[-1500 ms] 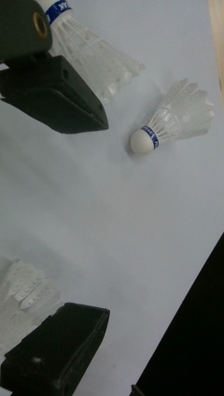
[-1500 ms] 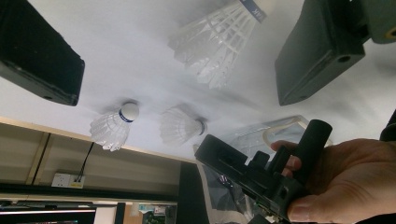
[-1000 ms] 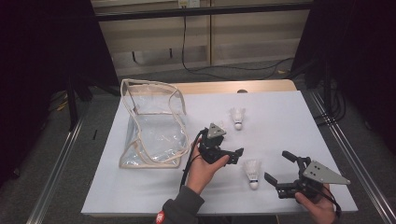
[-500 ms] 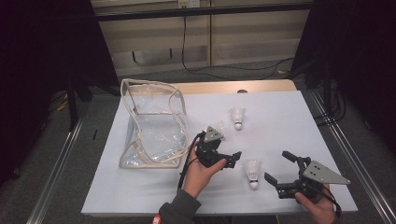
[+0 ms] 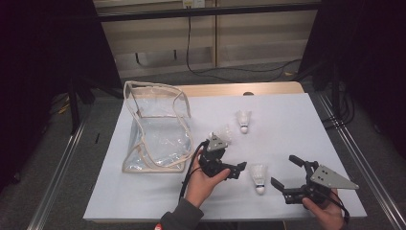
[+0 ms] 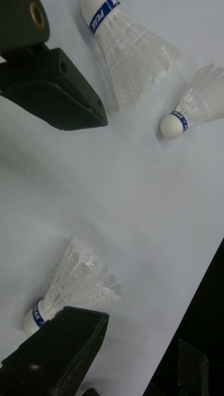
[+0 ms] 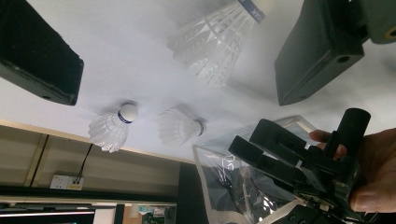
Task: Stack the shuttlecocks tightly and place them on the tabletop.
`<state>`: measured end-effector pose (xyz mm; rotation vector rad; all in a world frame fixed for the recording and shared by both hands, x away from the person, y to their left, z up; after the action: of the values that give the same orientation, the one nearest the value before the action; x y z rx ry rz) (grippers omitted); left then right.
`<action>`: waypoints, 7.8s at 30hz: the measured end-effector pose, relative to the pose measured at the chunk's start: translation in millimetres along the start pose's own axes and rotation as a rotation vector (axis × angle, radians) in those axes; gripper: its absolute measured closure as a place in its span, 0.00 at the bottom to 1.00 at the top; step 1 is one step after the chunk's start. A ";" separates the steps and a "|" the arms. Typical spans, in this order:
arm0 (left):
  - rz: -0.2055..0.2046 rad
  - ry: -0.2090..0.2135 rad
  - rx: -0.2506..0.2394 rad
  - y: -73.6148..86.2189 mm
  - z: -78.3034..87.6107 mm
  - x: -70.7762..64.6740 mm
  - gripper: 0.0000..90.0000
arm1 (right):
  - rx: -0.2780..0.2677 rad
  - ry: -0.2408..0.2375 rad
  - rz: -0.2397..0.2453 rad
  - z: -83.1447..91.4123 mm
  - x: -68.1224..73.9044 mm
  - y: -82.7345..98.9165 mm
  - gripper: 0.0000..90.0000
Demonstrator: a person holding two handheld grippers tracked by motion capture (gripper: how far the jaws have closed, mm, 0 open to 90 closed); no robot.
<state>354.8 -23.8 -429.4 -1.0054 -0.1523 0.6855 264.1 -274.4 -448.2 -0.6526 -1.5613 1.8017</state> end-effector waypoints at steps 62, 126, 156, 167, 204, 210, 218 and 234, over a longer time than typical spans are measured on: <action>-0.039 0.105 0.043 39.1 40.1 5.8 0.05 | -0.006 0.000 0.011 0.0 3.0 -2.3 0.01; -0.054 0.135 0.070 58.3 81.8 29.0 0.06 | -0.001 0.003 0.021 -0.3 3.9 -2.2 0.01; -0.063 0.164 0.057 65.3 98.2 34.3 0.06 | -0.001 0.002 0.024 -0.9 4.8 -2.4 0.01; -0.066 0.174 0.039 65.9 101.5 34.4 0.06 | -0.002 0.001 0.023 -1.0 5.3 -2.4 0.01; -0.080 0.159 0.007 70.9 113.3 37.8 0.06 | 0.004 0.000 0.024 -2.4 6.3 -1.6 0.01; -0.067 0.143 -0.002 72.6 119.1 42.6 0.06 | 0.004 -0.001 0.024 -2.8 6.3 -1.5 0.01; -0.075 0.130 -0.009 75.2 123.6 48.3 0.06 | 0.005 -0.001 0.024 -3.2 6.3 -1.2 0.01; -0.072 0.123 -0.018 78.5 132.7 53.9 0.08 | 0.005 -0.002 0.022 -3.3 6.3 -1.0 0.01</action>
<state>305.3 131.8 -431.4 -1.0517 -0.0868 0.5559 262.5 -267.5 -447.5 -0.6686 -1.5565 1.8221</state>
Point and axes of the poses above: each handheld gripper's, and its own axes: z roughly backward along the jaws, y roughly out of its underside, x roughly to its left, the point moved 3 cm from there along -z, roughly forward along the jaws, and after that the axes turned 3 degrees about -y, right-handed, at the moved point
